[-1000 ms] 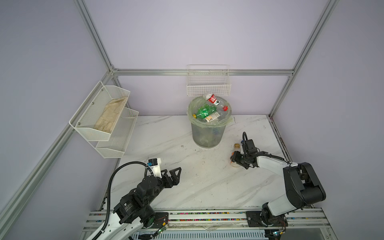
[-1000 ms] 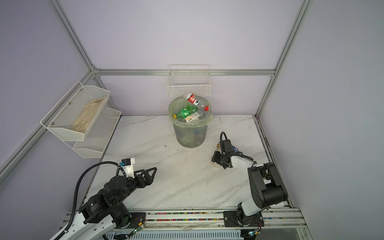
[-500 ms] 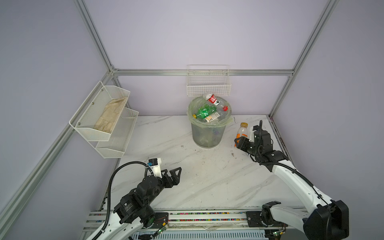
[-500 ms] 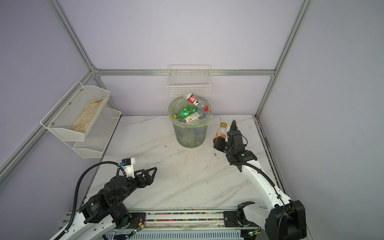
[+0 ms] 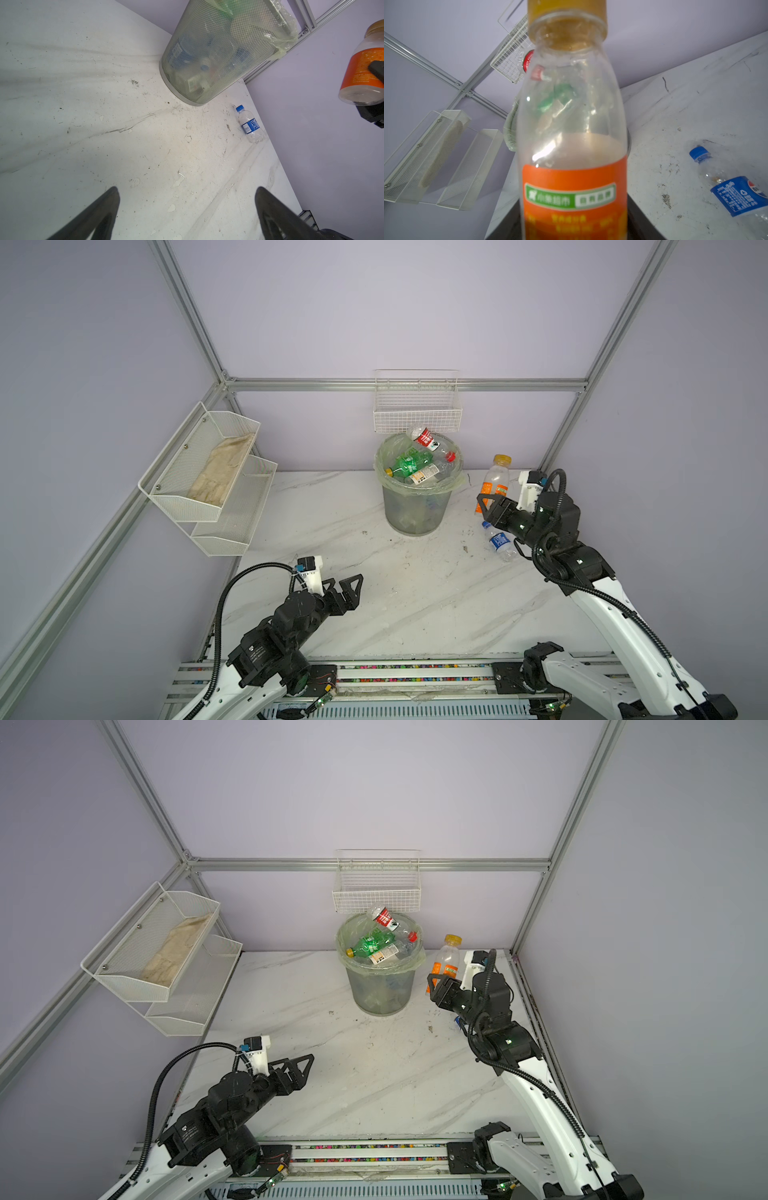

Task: Throw the plastic bottles in the bin
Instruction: 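Lift the orange-labelled bottle upright with the right gripper, then carry the orange-labelled bottle over the bin and open the right gripper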

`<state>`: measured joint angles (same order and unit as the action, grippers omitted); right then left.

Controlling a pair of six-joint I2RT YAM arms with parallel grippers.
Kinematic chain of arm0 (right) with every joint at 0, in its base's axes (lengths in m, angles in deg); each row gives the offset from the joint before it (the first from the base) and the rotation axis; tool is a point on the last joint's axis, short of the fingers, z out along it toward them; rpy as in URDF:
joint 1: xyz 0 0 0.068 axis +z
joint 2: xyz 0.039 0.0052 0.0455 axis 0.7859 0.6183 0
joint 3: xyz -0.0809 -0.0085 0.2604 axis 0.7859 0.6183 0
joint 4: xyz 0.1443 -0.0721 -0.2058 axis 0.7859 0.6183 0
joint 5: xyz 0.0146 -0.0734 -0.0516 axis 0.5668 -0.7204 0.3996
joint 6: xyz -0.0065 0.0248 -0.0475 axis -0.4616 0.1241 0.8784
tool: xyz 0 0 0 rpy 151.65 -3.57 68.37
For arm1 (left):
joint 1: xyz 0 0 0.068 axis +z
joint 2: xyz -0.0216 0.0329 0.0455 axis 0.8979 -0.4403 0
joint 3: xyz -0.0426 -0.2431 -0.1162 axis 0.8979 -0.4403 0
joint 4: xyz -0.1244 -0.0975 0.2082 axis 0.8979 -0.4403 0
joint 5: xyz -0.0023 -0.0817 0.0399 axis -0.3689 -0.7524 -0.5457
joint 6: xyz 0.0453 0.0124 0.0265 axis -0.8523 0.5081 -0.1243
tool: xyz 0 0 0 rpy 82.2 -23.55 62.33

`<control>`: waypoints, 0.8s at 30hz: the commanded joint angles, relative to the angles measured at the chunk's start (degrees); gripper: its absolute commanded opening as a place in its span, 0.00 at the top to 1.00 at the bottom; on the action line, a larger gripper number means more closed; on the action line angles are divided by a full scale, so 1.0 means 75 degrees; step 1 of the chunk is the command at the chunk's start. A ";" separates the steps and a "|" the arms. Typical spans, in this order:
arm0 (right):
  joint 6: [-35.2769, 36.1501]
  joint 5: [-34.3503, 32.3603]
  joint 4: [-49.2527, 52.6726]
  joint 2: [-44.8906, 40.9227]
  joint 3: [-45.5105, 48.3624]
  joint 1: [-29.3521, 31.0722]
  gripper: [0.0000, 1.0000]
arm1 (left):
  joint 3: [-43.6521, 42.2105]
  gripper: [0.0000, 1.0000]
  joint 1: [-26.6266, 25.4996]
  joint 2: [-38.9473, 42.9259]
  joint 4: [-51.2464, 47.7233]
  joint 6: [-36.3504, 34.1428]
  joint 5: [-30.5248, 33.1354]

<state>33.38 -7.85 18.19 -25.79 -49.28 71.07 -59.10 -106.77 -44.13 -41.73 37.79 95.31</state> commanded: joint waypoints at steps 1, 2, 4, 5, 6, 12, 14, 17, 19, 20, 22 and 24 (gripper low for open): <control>0.0003 -0.0113 0.0071 -0.0344 -0.0398 0.0035 0.84 | -0.0278 0.00 -0.0035 -0.0011 0.0311 0.0064 -0.0017; 0.0009 -0.0151 0.0088 -0.0394 -0.0455 0.0039 0.84 | -0.0279 0.00 -0.0035 -0.0030 0.0318 0.0064 -0.0021; 0.0024 -0.0248 0.0089 -0.0520 -0.0541 0.0036 0.84 | -0.0279 0.00 -0.0035 -0.0026 0.0322 0.0064 -0.0028; 0.0020 -0.0295 0.0057 -0.0597 -0.0561 0.0042 0.84 | -0.0273 0.00 -0.0035 -0.0031 0.0318 0.0064 -0.0028; 0.0010 -0.0336 0.0005 -0.0669 -0.0547 0.0041 0.84 | -0.0267 0.00 -0.0034 -0.0012 0.0321 0.0064 -0.0034; -0.0038 -0.0500 -0.0237 -0.1135 -0.0498 0.0039 0.84 | -0.0287 0.00 -0.0033 0.0029 0.0309 0.0076 -0.0066; -0.0003 -0.0552 -0.0245 -0.1224 -0.0536 0.0043 0.84 | -0.0289 0.00 -0.0033 0.0025 0.0309 0.0076 -0.0065; 0.0077 -0.0618 -0.0149 -0.1295 -0.0650 0.0042 0.84 | -0.0293 0.00 -0.0035 0.0001 0.0319 0.0111 -0.0033; 0.0090 -0.0638 -0.0131 -0.1356 -0.0712 0.0040 0.84 | -0.0294 0.00 -0.0035 -0.0014 0.0345 0.0111 -0.0050; 0.0091 -0.0659 -0.0134 -0.1388 -0.0734 0.0037 0.84 | -0.0300 0.00 -0.0035 -0.0011 0.0340 0.0111 -0.0047; 0.0057 -0.0692 -0.0174 -0.1474 -0.0775 0.0042 0.84 | -0.0297 0.00 -0.0038 0.0000 0.0343 0.0111 -0.0076; 0.0013 -0.0723 -0.0232 -0.1584 -0.0768 0.0039 0.84 | -0.0311 0.00 -0.0035 0.0030 0.0331 0.0102 -0.0088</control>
<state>33.45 -12.11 18.08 -36.04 -53.65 71.12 -59.10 -106.77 -44.15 -41.69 37.86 95.14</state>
